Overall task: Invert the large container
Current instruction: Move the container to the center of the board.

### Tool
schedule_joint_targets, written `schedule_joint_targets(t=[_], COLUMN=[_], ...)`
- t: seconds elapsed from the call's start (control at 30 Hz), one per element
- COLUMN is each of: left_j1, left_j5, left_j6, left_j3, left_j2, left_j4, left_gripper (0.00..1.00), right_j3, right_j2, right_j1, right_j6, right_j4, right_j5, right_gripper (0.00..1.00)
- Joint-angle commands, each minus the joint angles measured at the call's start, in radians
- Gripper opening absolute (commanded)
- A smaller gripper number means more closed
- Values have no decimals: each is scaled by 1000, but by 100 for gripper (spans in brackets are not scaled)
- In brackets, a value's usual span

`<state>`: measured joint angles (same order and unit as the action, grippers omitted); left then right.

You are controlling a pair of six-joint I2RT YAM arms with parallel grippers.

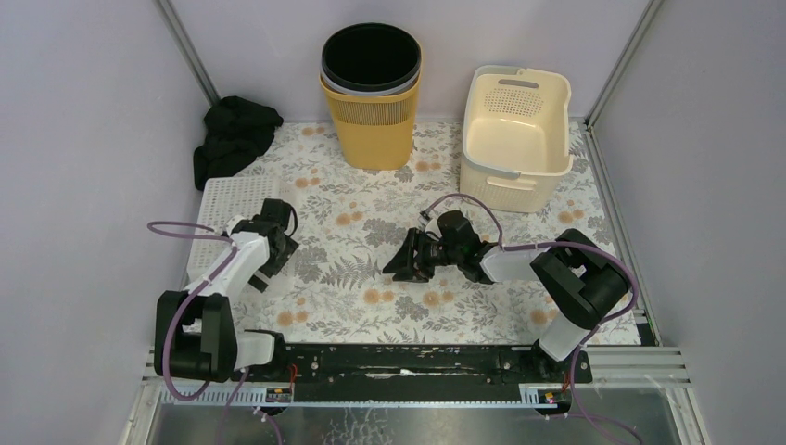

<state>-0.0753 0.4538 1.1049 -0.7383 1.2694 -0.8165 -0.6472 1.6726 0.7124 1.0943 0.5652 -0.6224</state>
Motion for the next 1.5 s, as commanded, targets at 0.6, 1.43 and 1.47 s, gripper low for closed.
schedule_joint_targets(t=[0.6,1.43,1.47], left_j1=[80,134,133], left_j5=[-5,-129,-143], left_j6=[-28,-79,-87], left_j3=[-76,-71,-74], left_j2=[72,-5,-17], left_j4=[59,26,19], left_gripper=[100,100,100], right_j3=[-17,34,33], right_j2=[-50,-90,-92], right_j1=[-8,-8,-9], right_j6=[-36,-23,-22], right_j4=[-30,-5,-8], right_j5=[-28,-20,-18], right_gripper=[57,58,58])
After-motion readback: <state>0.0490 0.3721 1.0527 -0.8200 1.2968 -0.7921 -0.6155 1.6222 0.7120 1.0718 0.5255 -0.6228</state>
